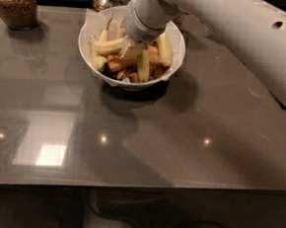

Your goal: Pick banana from white bowl

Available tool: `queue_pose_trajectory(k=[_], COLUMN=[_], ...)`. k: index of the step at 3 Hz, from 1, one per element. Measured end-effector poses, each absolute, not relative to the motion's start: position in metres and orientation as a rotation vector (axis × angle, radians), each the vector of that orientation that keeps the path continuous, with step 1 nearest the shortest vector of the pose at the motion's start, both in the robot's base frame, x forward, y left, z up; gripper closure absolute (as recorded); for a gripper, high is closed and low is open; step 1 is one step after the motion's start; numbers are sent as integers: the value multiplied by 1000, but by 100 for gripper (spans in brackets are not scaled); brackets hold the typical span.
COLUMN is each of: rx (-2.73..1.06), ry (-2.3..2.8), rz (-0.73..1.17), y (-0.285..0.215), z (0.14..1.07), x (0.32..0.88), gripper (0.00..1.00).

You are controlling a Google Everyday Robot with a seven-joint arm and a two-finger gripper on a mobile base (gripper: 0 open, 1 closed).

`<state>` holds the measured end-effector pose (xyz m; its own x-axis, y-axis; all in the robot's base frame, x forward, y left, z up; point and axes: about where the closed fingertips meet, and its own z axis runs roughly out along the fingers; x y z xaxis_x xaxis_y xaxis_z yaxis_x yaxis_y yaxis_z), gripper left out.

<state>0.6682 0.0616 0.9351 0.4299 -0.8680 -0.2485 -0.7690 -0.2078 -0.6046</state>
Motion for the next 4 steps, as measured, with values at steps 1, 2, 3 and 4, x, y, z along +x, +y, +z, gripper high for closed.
queue_pose_trajectory(k=[1,2,3,4], rx=[-2016,-1992,-1951,-1894], ry=[1353,1314,1249,1227], rz=[-232,-250,-218,-144], y=[63,58,47,19], z=[951,975,992,1000], x=[664,655,631,593], gripper=[95,100,100,100])
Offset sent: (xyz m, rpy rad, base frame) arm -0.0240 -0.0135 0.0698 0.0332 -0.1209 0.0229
